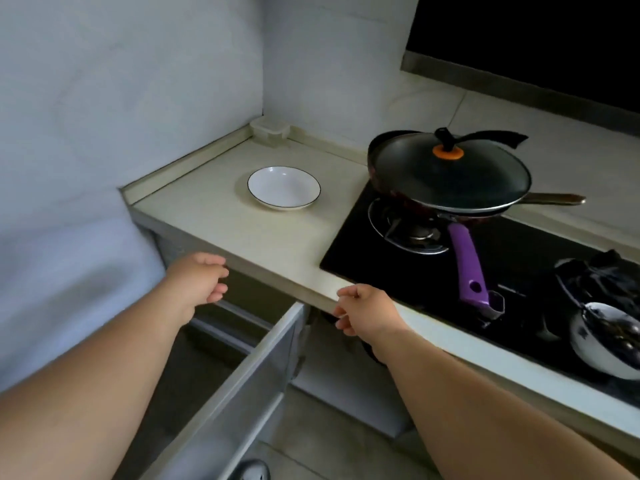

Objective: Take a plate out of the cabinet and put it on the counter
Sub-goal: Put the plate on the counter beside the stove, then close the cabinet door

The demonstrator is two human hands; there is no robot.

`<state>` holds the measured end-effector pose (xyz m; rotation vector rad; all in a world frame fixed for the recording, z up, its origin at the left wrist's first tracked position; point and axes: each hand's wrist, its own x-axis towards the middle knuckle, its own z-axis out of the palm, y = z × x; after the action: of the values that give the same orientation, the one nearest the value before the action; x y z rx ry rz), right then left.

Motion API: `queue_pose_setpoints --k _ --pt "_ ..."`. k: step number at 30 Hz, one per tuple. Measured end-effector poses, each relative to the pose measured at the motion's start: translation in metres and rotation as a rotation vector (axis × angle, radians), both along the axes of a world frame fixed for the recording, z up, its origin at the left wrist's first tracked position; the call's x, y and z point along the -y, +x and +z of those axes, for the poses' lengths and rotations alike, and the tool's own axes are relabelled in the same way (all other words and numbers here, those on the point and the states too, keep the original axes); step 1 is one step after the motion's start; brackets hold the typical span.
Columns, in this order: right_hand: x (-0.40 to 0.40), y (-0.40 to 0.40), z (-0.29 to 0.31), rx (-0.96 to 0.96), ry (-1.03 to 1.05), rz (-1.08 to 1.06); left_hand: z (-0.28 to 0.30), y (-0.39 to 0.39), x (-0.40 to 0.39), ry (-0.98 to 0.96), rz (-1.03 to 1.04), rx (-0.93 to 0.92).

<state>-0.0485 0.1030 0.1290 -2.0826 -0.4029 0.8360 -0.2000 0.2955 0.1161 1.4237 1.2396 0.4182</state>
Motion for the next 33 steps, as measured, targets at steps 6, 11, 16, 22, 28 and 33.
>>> queue_pose_setpoints --k 6,11,16,22,28,33 --pt "0.069 -0.042 -0.004 -0.079 -0.023 -0.030 -0.003 -0.053 0.065 0.111 -0.186 -0.183" --pt "0.097 -0.069 -0.012 -0.091 -0.054 -0.044 -0.028 -0.082 0.087 0.126 -0.393 -0.456" --pt "0.107 -0.103 -0.050 -0.117 -0.144 -0.126 -0.064 -0.105 0.106 0.097 -0.700 -0.719" --pt "0.114 -0.130 -0.073 -0.114 -0.187 -0.082 -0.076 -0.107 0.102 0.184 -0.747 -0.776" --pt "0.140 -0.131 -0.082 -0.161 -0.162 -0.163 -0.086 -0.095 0.133 0.002 -0.689 -0.668" --pt "0.153 -0.127 -0.074 -0.188 -0.164 -0.147 -0.094 -0.071 0.180 -0.247 -0.591 -0.482"
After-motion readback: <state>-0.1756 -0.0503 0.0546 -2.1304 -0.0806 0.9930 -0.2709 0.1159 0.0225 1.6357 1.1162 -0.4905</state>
